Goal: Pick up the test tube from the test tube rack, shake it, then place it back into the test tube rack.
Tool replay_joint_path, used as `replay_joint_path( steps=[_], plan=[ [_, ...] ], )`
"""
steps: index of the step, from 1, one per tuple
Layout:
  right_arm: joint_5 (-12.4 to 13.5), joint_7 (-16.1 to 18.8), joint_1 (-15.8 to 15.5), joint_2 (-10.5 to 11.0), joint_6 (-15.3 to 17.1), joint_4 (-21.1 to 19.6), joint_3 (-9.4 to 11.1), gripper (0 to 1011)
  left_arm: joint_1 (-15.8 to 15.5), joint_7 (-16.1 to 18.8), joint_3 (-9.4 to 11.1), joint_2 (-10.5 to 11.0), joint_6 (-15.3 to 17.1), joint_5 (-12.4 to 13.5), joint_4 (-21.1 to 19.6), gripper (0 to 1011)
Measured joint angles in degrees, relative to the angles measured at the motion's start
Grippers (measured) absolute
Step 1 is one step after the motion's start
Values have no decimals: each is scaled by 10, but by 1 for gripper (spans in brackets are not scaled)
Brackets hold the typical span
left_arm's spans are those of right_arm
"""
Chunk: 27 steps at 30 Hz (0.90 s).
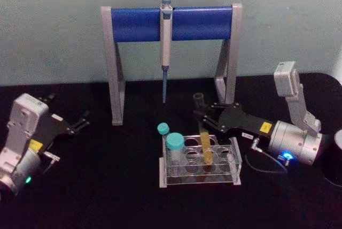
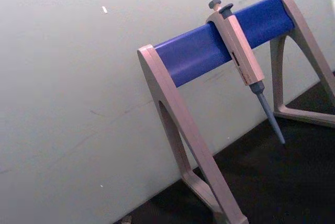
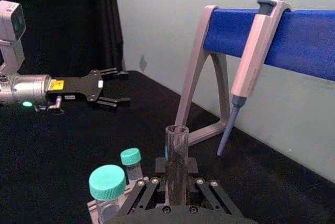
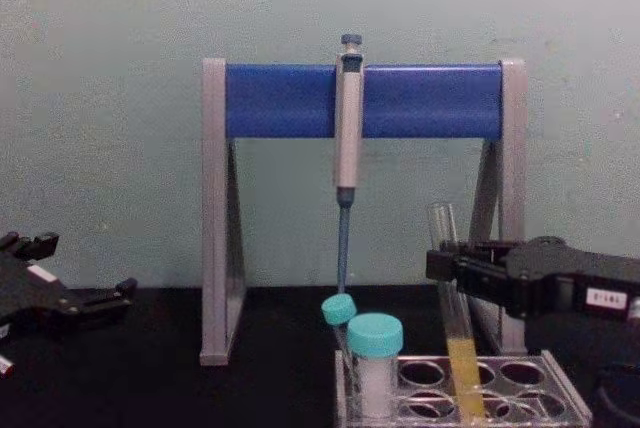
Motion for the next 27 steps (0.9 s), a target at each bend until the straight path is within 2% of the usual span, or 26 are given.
replay_joint_path(
  steps=[8,10,11,13,16,19,27],
  plan=[
    [0,0,0,0,0,0,0,241,0,0,0,0,0,0,0,1001],
    [0,0,0,0,-1,0,0,320,0,0,0,0,0,0,0,1001],
    [0,1,0,0,-1,0,0,320,0,0,0,0,0,0,0,1001],
    [1,1,0,0,-1,0,0,428,0,0,0,0,0,0,0,1002],
    [1,1,0,0,-1,0,0,491,0,0,0,0,0,0,0,1001],
    [1,1,0,0,-1,0,0,616,0,0,0,0,0,0,0,1001],
    [1,1,0,0,-1,0,0,848,0,0,0,0,0,0,0,1001]
  ],
)
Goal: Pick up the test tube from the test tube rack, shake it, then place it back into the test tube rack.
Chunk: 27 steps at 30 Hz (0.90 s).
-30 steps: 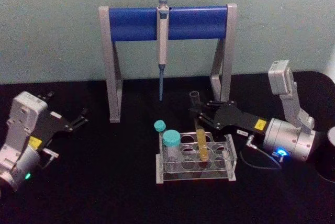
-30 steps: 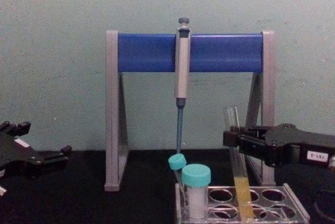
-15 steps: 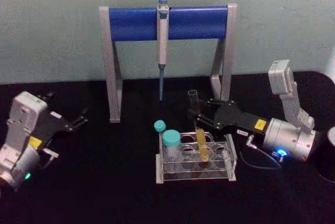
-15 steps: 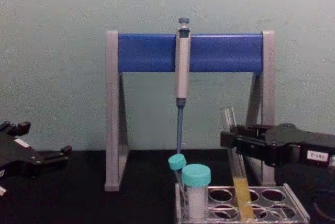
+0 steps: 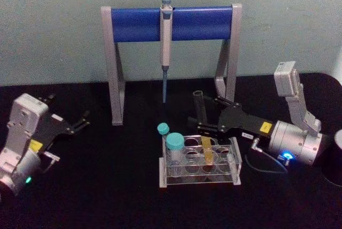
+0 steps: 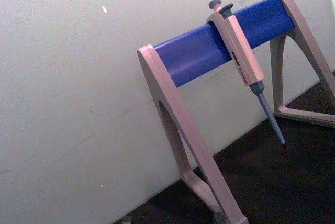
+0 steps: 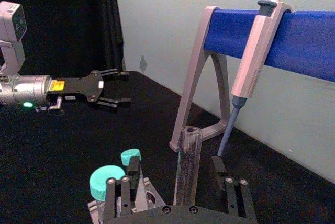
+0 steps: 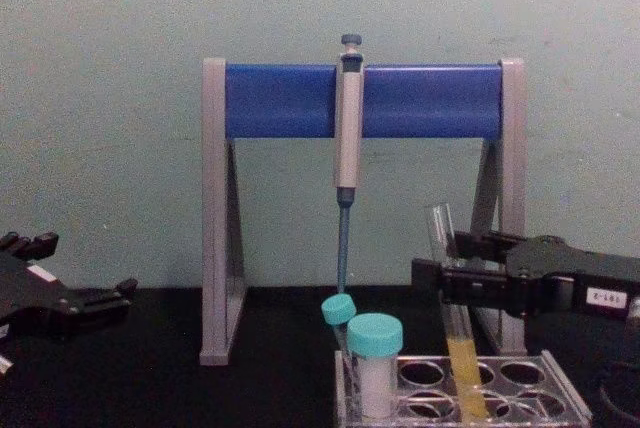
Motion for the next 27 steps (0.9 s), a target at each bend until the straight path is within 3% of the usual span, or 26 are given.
replay_joint_path(
  steps=[6,27],
  plan=[
    [0,0,0,0,0,0,0,1000,0,0,0,0,0,0,0,1001],
    [0,0,0,0,0,0,0,1000,0,0,0,0,0,0,0,1001]
  ],
)
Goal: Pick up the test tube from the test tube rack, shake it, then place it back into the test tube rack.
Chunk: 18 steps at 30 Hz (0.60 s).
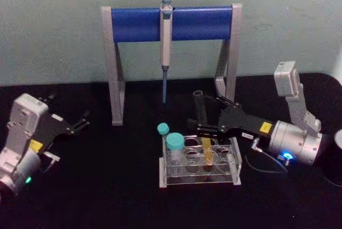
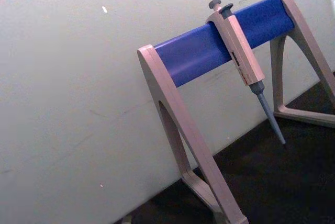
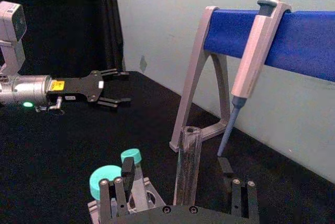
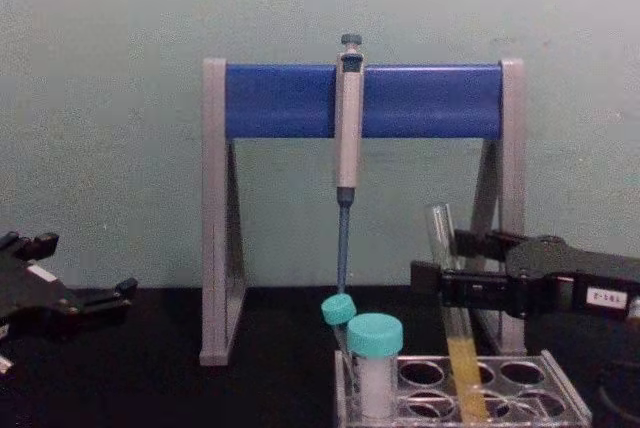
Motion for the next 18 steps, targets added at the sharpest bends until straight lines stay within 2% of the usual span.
replay_joint_path(
  steps=[10,18],
  plan=[
    [-8,-18,-10,5,-9,-23,7,1000,0,0,0,0,0,0,0,1001],
    [-8,-52,-38,16,-25,-75,36,1000,0,0,0,0,0,0,0,1001]
  ],
)
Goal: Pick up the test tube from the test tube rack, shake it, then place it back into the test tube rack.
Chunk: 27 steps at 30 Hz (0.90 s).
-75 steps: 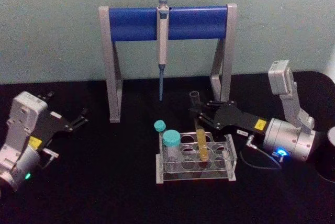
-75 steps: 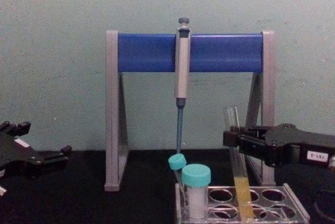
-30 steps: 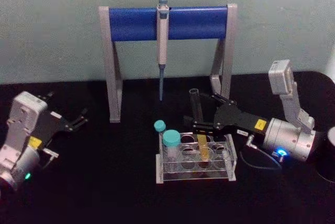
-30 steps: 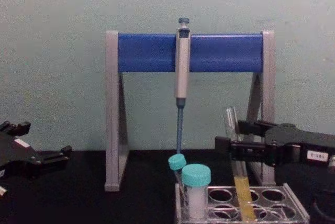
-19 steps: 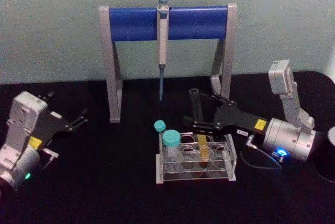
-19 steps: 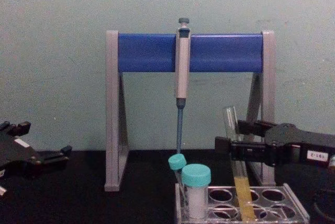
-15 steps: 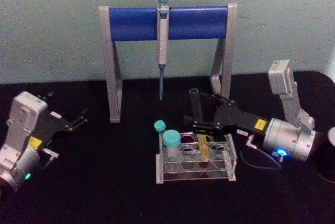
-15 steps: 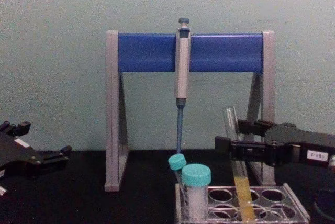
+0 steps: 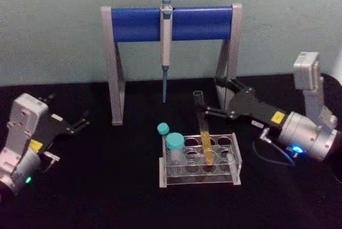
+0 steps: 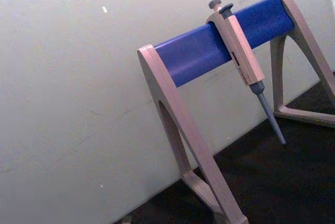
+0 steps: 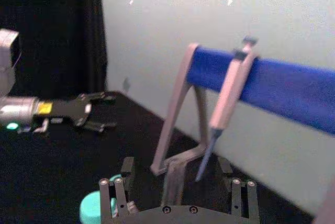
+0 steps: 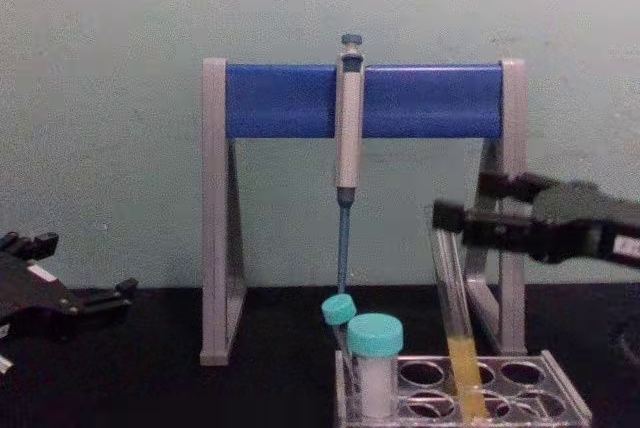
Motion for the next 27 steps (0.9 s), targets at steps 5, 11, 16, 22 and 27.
replay_joint_path(
  steps=[5,11,16,22,27],
  plan=[
    [-3,-43,-26,8,-5,-39,27,1000,0,0,0,0,0,0,0,1001],
    [-33,-131,-67,12,12,-85,61,1000,0,0,0,0,0,0,0,1001],
    [-61,-205,-95,6,56,-99,78,1000,0,0,0,0,0,0,0,1001],
    [-92,-270,-109,-10,115,-95,81,1000,0,0,0,0,0,0,0,1001],
    [-108,-294,-113,-22,147,-85,80,1000,0,0,0,0,0,0,0,1001]
  ],
)
